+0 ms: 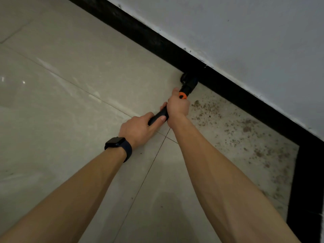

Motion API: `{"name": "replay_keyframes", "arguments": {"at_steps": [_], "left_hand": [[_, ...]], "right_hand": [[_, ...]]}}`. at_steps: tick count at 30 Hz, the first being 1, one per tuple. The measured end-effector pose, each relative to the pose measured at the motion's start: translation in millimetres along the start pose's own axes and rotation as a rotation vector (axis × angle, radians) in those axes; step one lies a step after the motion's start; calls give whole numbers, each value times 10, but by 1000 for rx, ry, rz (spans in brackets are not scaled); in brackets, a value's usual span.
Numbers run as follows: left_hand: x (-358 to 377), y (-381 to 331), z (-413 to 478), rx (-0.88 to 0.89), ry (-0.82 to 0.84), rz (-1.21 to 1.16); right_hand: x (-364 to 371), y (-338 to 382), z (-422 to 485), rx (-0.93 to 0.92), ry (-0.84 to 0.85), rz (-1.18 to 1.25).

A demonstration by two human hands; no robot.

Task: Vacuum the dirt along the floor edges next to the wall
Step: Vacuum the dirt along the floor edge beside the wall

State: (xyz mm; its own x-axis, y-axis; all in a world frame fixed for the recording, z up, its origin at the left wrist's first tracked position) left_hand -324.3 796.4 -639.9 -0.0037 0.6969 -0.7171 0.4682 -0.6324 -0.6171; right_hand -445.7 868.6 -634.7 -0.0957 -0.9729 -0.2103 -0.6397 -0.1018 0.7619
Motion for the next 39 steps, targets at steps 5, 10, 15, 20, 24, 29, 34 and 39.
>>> {"name": "replay_keyframes", "arguments": {"at_steps": [5, 10, 15, 20, 24, 29, 34, 39], "left_hand": [[84, -55, -89, -52, 72, 31], [115, 3, -368, -40, 186, -34], [-37, 283, -748, -22, 206, 50], [-133, 534, -1160, -2, 250, 161], [-83, 709, -1498, -19, 270, 204], [-63, 706, -1610, -31, 280, 210], [-16, 568, -1450, -31, 266, 146], [0, 439, -1198, -18, 256, 123]], "right_hand": [[-130, -24, -70, -11, -44, -115], [-286, -257, -321, 2, -15, -83], [-325, -543, -807, 55, -7, -21], [-408, -905, -1265, 118, -32, 68], [-505, -1177, -1533, 136, -50, 52], [-577, -1222, -1622, 151, -50, 45], [-628, -1044, -1478, 130, -46, 16], [-613, -869, -1278, 123, -51, 28]]}}
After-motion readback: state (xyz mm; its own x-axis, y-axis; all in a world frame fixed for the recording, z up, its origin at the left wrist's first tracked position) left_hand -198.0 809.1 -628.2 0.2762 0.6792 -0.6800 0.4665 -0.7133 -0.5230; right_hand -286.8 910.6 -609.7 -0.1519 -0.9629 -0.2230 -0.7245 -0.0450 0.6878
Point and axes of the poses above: each hand's wrist, its own z-axis towards the middle knuckle, its own x-axis out of the palm, y = z × x, the point moved 1 cm from there along z, towards the middle knuckle, and after that the axes turned 2 degrees about -y, right-handed, at the moved point
